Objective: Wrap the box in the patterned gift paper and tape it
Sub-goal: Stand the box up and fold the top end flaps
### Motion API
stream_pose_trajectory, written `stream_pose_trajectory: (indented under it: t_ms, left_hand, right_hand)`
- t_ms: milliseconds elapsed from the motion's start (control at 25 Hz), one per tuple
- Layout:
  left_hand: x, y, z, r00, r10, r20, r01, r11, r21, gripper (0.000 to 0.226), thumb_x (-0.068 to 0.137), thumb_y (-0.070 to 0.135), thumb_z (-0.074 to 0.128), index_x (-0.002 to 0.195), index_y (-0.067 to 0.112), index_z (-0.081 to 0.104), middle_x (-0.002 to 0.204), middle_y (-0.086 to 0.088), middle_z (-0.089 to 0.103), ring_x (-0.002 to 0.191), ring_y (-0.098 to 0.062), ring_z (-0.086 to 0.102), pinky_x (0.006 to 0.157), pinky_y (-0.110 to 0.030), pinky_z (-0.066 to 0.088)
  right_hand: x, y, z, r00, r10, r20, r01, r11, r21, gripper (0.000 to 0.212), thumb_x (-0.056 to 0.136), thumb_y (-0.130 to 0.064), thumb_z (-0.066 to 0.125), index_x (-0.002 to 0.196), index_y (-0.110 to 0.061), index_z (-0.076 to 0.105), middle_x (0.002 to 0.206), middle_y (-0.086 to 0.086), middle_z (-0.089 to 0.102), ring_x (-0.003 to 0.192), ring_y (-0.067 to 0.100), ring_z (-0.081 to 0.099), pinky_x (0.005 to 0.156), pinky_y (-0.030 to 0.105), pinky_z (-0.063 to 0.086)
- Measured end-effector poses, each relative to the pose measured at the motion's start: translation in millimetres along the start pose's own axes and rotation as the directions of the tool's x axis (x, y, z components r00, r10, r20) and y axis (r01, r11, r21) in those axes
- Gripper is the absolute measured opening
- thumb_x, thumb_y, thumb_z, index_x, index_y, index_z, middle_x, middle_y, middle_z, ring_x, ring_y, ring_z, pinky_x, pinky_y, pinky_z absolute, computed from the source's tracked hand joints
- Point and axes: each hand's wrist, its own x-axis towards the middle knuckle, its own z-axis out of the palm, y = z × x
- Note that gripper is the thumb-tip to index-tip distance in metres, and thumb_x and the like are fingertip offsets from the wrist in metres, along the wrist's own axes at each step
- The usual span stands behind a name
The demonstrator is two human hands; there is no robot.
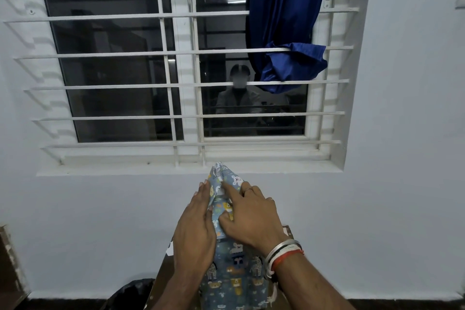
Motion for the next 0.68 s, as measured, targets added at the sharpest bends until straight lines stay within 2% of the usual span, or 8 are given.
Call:
stream_pose_trajectory:
  t_ms: [80, 160, 240, 280, 400, 520, 600, 680]
  left_hand:
    - [-1.2, 0.3, -0.6, 1.0, 0.022, -0.007, -0.022, 1.0, -0.005, 0.051, 0.106, 0.037, 0.032, 0.157, 0.036, 0.033, 0.157, 0.023, 0.033, 0.145, -0.001, 0.033, 0.12, -0.027, 0.026]
    - [-1.6, 0.5, -0.6, 1.0, 0.026, -0.009, -0.026, 1.0, -0.014, 0.053, 0.103, 0.04, 0.031, 0.156, 0.038, 0.036, 0.154, 0.025, 0.033, 0.142, 0.002, 0.032, 0.119, -0.026, 0.026]
    - [0.0, -1.6, 0.2, 1.0, 0.026, -0.009, -0.026, 0.999, -0.02, 0.048, 0.107, 0.031, 0.038, 0.154, 0.04, 0.038, 0.154, 0.026, 0.034, 0.143, 0.001, 0.033, 0.12, -0.027, 0.027]
    - [0.7, -2.5, 0.1, 1.0, 0.027, -0.013, -0.027, 0.999, -0.016, 0.049, 0.108, 0.023, 0.041, 0.153, 0.042, 0.039, 0.154, 0.026, 0.035, 0.143, 0.002, 0.034, 0.12, -0.027, 0.028]
    - [3.1, -3.0, -1.8, 0.999, 0.032, -0.011, -0.032, 0.999, -0.004, 0.054, 0.107, 0.016, 0.04, 0.153, 0.046, 0.036, 0.154, 0.029, 0.034, 0.143, 0.004, 0.034, 0.119, -0.024, 0.03]
    - [3.7, -4.3, -0.4, 0.999, 0.026, -0.019, -0.026, 1.0, 0.01, 0.054, 0.107, 0.017, 0.039, 0.154, 0.045, 0.035, 0.155, 0.03, 0.032, 0.145, 0.001, 0.035, 0.119, -0.027, 0.032]
    - [3.3, -6.9, 1.3, 0.999, 0.028, -0.025, -0.027, 0.999, 0.023, 0.057, 0.106, 0.015, 0.041, 0.154, 0.044, 0.035, 0.155, 0.03, 0.032, 0.146, -0.001, 0.036, 0.119, -0.03, 0.034]
    - [3.1, -9.2, 2.2, 0.999, 0.038, -0.023, -0.037, 0.999, 0.04, 0.058, 0.105, 0.014, 0.041, 0.154, 0.044, 0.035, 0.154, 0.032, 0.031, 0.145, -0.001, 0.037, 0.118, -0.029, 0.034]
  right_hand:
    - [4.2, -3.6, -2.0, 1.0, -0.001, 0.024, 0.002, 0.999, -0.052, 0.067, 0.093, -0.05, 0.042, 0.157, -0.037, 0.024, 0.141, 0.006, 0.048, 0.132, 0.026, 0.042, 0.096, 0.044, 0.042]
    - [7.6, -8.8, -4.5, 0.998, 0.01, 0.054, -0.005, 0.996, -0.094, 0.071, 0.086, -0.056, 0.024, 0.153, -0.035, 0.029, 0.141, 0.009, 0.05, 0.131, 0.028, 0.043, 0.098, 0.046, 0.043]
    - [9.4, -15.5, -5.5, 0.998, 0.01, 0.067, -0.003, 0.994, -0.107, 0.09, 0.07, -0.059, 0.003, 0.15, -0.032, 0.033, 0.141, 0.01, 0.051, 0.133, 0.03, 0.043, 0.1, 0.048, 0.042]
    - [9.1, -17.3, -4.7, 0.998, 0.006, 0.061, 0.0, 0.994, -0.109, 0.091, 0.069, -0.058, 0.001, 0.148, -0.031, 0.036, 0.139, 0.01, 0.053, 0.132, 0.03, 0.043, 0.099, 0.048, 0.042]
    - [8.3, -16.0, -5.1, 0.999, -0.048, 0.0, 0.048, 0.994, -0.102, 0.055, 0.091, -0.042, 0.032, 0.144, -0.028, 0.039, 0.127, 0.007, 0.059, 0.118, 0.03, 0.053, 0.086, 0.041, 0.046]
    - [17.3, -5.7, -17.3, 0.991, -0.053, -0.125, 0.053, 0.999, 0.002, 0.032, 0.099, -0.018, 0.046, 0.128, -0.025, 0.035, 0.112, 0.005, 0.059, 0.078, 0.035, 0.054, 0.064, 0.038, 0.04]
    - [36.9, 2.5, -29.1, 0.981, -0.024, -0.191, 0.039, 0.997, 0.073, 0.029, 0.102, -0.022, 0.048, 0.127, -0.028, 0.034, 0.112, 0.004, 0.057, 0.078, 0.038, 0.057, 0.069, 0.043, 0.049]
    - [64.0, 9.8, -43.3, 0.984, -0.058, -0.166, 0.068, 0.996, 0.054, 0.043, 0.102, -0.033, 0.054, 0.142, -0.038, 0.037, 0.121, 0.001, 0.054, 0.094, 0.034, 0.063, 0.078, 0.042, 0.052]
